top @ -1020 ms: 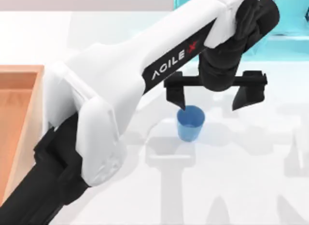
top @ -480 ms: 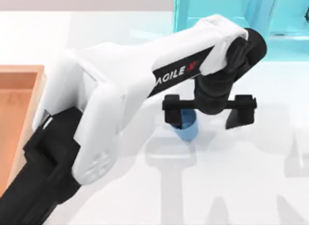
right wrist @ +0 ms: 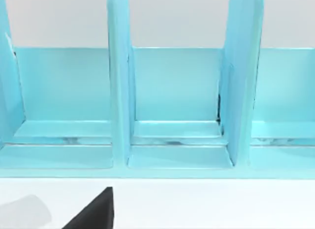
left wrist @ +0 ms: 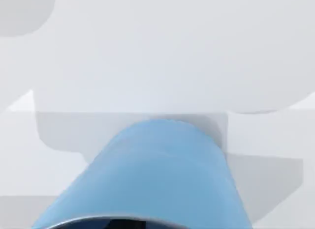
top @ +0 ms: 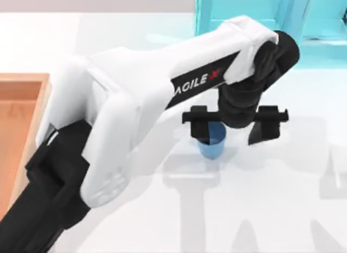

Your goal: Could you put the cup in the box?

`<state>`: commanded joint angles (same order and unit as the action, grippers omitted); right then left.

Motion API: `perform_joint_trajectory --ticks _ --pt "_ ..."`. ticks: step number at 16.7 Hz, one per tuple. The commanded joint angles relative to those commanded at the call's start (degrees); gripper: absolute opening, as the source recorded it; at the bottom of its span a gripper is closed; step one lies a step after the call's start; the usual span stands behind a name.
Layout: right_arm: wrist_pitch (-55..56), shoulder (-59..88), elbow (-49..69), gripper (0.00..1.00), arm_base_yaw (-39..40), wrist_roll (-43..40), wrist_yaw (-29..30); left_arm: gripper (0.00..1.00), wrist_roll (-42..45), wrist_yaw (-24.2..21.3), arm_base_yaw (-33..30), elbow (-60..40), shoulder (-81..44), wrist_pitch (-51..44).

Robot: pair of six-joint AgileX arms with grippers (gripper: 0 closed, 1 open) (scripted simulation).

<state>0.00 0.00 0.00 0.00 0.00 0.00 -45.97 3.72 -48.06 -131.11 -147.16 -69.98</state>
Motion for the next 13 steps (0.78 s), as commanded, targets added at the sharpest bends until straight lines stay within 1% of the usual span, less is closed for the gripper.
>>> perform_joint_trajectory --ticks 8,9,13 --pt "0.00 0.00 0.00 1.00 0.00 0.00 0.00 0.02 0.00 0.00 0.00 0.00 0.00 0.00" --pt "0.00 0.00 0.00 1.00 0.00 0.00 0.00 0.00 0.00 0.00 0.00 0.00 0.00 0.00" --pt "0.00 0.00 0.00 1.00 0.00 0.00 0.00 0.00 0.00 0.00 0.00 0.00 0.00 0.00"
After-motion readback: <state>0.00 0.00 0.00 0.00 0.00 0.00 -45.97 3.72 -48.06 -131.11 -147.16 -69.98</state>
